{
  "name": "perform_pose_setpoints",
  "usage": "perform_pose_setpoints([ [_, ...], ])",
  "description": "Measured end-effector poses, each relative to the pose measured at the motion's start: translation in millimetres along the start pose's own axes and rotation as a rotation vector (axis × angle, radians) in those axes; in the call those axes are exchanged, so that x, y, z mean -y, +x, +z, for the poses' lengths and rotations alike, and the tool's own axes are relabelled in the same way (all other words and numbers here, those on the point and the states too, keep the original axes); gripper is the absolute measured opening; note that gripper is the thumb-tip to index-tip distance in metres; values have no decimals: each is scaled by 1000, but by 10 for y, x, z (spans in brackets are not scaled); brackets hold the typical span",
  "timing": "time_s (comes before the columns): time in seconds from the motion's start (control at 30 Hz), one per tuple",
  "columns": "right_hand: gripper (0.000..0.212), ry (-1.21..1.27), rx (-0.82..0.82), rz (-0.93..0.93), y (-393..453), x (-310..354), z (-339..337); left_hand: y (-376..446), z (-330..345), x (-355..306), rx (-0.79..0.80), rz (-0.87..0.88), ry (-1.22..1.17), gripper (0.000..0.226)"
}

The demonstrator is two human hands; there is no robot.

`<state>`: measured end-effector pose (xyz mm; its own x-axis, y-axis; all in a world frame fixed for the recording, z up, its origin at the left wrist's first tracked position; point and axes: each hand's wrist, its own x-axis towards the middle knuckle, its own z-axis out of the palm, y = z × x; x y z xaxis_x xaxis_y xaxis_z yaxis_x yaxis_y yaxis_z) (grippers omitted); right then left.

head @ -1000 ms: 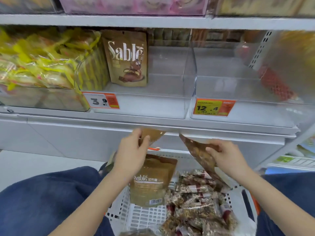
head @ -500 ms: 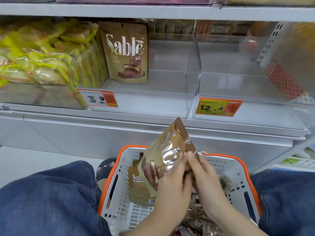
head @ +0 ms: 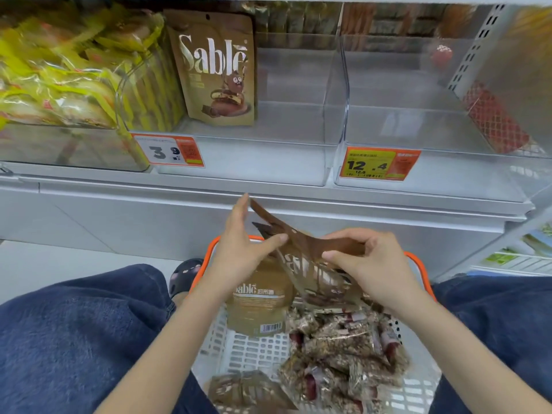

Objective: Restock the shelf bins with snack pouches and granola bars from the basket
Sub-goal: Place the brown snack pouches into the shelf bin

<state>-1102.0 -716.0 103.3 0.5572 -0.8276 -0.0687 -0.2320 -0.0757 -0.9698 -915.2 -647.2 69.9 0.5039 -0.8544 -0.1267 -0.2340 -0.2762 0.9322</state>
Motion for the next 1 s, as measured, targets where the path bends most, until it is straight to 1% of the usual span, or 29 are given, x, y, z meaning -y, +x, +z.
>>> perform_pose_setpoints([
  [0.03,28,-19,23,-22,12,40,-66,35,-48,23,78,-15,-82,87],
  [0.07,27,-30,34,-36,32,71,-136,42,-64,14,127,-3,-145,71],
  [0.1,25,-25,33,-42,52,93,-200,40,-58,0,135,19,-179,52],
  [0.13,24,1,20,-41,72,93,-250,31,-41,-28,99,45,-188,34],
  [0.17,23,48,-2,-37,88,80,-283,11,-20,-75,50,72,-199,23],
  [0.3,17,271,-70,1,118,-31,-228,-58,46,-181,-95,135,-256,10],
  [0.33,18,277,-68,-2,119,-53,-192,-78,47,-214,-133,150,-280,7],
  [0.4,12,233,-73,-37,124,-47,-115,-109,28,-281,-208,198,-303,8],
  [0.43,9,223,-97,-60,147,-17,-79,-123,5,-335,-230,220,-295,9],
  [0.5,14,206,-182,-139,244,130,-24,-104,-109,-457,-251,269,-264,10],
  [0.6,24,106,-290,-391,546,646,7,-20,-447,-756,-254,442,-189,9],
  [0.67,22,82,-325,-598,794,1121,39,102,-718,-1001,-237,567,-160,17],
  [0.73,17,101,-338,-834,1004,1605,77,304,-1012,-1249,-232,656,-141,22],
  [0.8,21,99,-316,-1061,1180,1966,143,509,-1309,-1476,-263,721,-115,22],
  [0.83,22,92,-300,-1119,1266,2041,192,609,-1439,-1551,-269,739,-102,22],
  [0.9,21,43,-275,-1092,1432,1978,320,799,-1615,-1531,-312,720,-70,24],
  [0.97,20,-100,-235,-986,1615,1672,442,955,-1677,-1288,-388,603,-17,21],
  [1.0,23,-174,-212,-938,1694,1493,495,1023,-1671,-1095,-437,538,19,17],
])
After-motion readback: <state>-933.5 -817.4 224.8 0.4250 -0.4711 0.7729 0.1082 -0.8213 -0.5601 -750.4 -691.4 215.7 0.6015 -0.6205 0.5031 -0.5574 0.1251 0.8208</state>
